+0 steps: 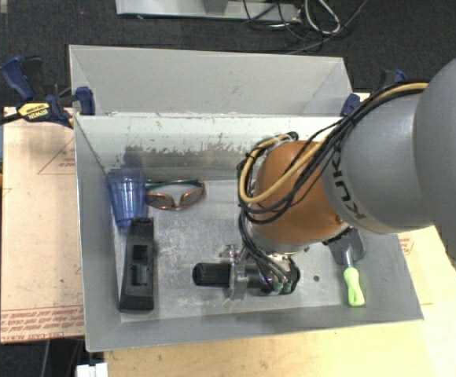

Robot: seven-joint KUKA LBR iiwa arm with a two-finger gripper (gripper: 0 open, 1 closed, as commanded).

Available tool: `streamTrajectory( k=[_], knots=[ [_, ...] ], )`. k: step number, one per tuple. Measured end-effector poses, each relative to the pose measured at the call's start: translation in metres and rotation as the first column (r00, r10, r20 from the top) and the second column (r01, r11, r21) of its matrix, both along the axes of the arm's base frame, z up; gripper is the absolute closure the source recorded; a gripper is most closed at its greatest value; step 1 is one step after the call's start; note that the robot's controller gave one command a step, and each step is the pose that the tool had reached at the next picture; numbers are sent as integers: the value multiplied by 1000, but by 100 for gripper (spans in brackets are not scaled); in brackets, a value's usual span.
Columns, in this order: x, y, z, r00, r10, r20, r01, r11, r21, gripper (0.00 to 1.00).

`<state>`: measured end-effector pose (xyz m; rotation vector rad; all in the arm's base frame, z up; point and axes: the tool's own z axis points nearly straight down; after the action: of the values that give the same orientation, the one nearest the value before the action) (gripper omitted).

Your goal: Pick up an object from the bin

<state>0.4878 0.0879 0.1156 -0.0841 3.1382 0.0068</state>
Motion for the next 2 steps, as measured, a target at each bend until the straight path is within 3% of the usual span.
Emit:
streamTrajectory(
  k=[1, 2],
  knots=[
    [-5, 2, 15, 1000, 2, -16, -2, 1000, -3, 100],
    [40, 4, 51, 995, 104, -7, -104, 995, 0, 100]
  ],
)
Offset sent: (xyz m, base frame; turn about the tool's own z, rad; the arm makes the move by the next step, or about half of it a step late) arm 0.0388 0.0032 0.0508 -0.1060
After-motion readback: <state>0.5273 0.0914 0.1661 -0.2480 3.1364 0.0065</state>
